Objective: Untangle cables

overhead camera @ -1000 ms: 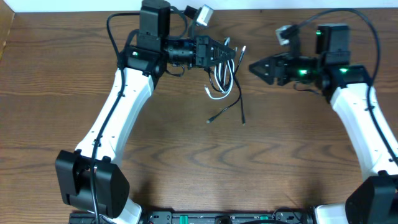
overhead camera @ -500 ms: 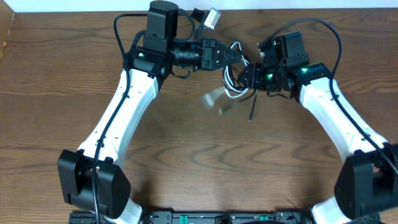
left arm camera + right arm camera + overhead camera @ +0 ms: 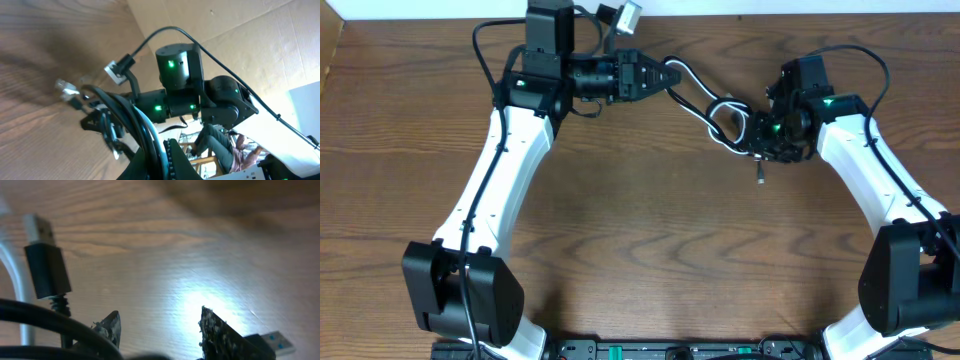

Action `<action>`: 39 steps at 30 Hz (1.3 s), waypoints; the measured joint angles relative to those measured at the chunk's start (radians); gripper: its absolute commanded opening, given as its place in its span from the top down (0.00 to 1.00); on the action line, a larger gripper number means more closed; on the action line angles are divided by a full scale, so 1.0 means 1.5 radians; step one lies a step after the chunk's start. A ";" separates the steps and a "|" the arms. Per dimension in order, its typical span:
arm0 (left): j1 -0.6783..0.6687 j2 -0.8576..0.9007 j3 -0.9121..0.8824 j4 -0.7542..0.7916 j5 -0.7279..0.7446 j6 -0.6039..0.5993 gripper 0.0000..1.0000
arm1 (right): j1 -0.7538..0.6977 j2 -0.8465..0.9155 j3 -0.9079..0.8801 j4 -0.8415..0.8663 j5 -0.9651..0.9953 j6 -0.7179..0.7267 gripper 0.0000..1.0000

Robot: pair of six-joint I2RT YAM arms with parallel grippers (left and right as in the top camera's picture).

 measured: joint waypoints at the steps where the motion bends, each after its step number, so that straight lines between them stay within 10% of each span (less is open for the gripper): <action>1: 0.003 0.000 0.000 0.000 0.001 0.000 0.93 | -0.002 0.000 0.001 -0.011 0.005 -0.002 0.53; 12: 0.031 0.004 -0.014 -0.036 -0.005 0.026 0.93 | -0.040 0.000 0.010 -0.098 0.117 -0.017 0.51; 25: 0.042 0.003 -0.012 -0.393 -0.345 0.169 0.93 | -0.078 0.009 0.004 -0.139 0.225 -0.046 0.54; 34: -0.040 0.003 -0.012 -0.418 -0.448 0.253 0.92 | -0.086 0.011 0.001 -0.110 0.166 -0.117 0.53; 39: -0.047 0.003 -0.012 -0.393 -0.467 0.268 0.67 | -0.086 0.011 0.001 -0.105 0.057 -0.196 0.51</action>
